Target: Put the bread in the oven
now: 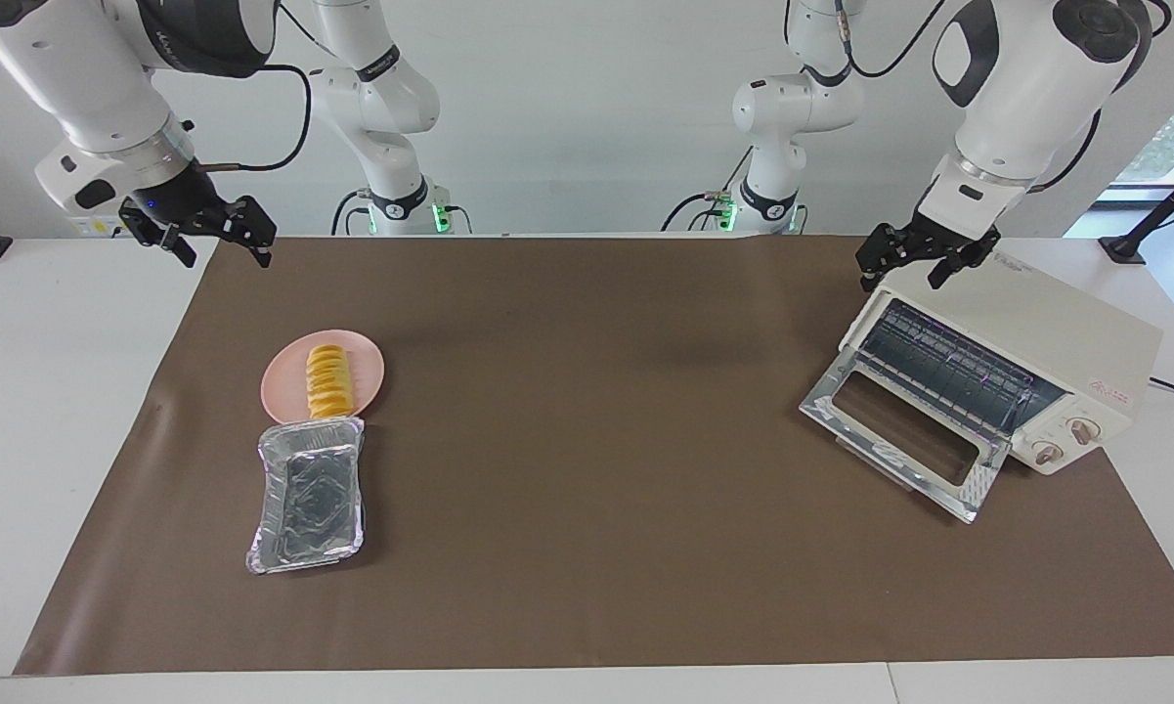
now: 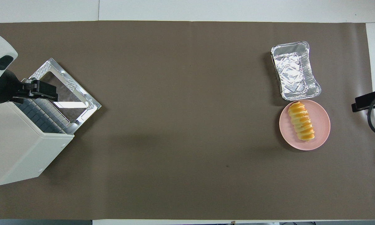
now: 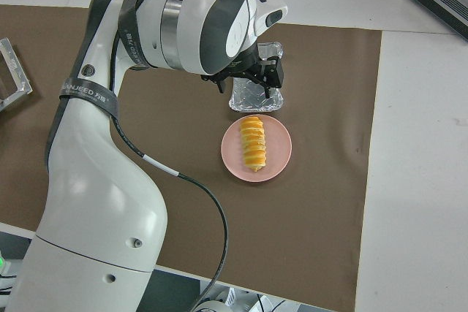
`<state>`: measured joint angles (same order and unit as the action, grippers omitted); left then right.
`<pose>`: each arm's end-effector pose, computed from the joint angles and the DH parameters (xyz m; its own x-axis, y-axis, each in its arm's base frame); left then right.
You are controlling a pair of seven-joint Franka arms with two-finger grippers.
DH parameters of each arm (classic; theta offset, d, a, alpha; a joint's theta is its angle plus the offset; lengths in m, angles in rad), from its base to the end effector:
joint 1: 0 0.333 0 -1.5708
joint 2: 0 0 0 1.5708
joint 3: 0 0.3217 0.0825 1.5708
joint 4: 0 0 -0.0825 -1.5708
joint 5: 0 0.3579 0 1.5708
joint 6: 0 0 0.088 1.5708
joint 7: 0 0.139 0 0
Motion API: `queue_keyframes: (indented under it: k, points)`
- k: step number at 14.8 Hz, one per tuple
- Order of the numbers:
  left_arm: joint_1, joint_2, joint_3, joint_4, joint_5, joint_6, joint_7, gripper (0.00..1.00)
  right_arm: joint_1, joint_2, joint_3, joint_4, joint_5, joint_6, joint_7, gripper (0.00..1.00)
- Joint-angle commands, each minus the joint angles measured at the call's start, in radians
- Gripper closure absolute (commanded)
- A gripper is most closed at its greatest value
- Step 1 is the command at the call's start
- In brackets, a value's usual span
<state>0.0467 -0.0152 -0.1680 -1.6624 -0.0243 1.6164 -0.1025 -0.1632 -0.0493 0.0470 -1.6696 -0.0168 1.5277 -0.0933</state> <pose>0.5202 -0.0673 0.5691 0.9993 -0.0176 -0.0331 -0.0169 -0.9997 0.0184 0.4993 -0.0601 0.5765 0.9953 -0.0234 -0.0939 -0.0225 -0.9997 0.0104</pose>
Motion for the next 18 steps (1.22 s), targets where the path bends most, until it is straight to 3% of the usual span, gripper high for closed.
queue_keyframes:
  k: [1,11,14,18]
  points:
    - [0.012,-0.023,-0.004,-0.025,-0.019,0.005,0.009,0.00,-0.001,0.003,0.007,0.005,-0.009,-0.018,0.017,0.00]
    - [0.012,-0.023,-0.004,-0.025,-0.017,0.005,0.009,0.00,-0.005,-0.015,0.007,-0.033,-0.008,-0.003,0.009,0.00]
    - [0.012,-0.023,-0.004,-0.025,-0.017,0.005,0.009,0.00,-0.024,-0.008,0.005,-0.068,-0.003,0.133,-0.058,0.00]
    - [0.012,-0.023,-0.004,-0.025,-0.017,0.005,0.007,0.00,-0.042,0.052,0.007,-0.085,-0.002,0.201,-0.071,0.00]
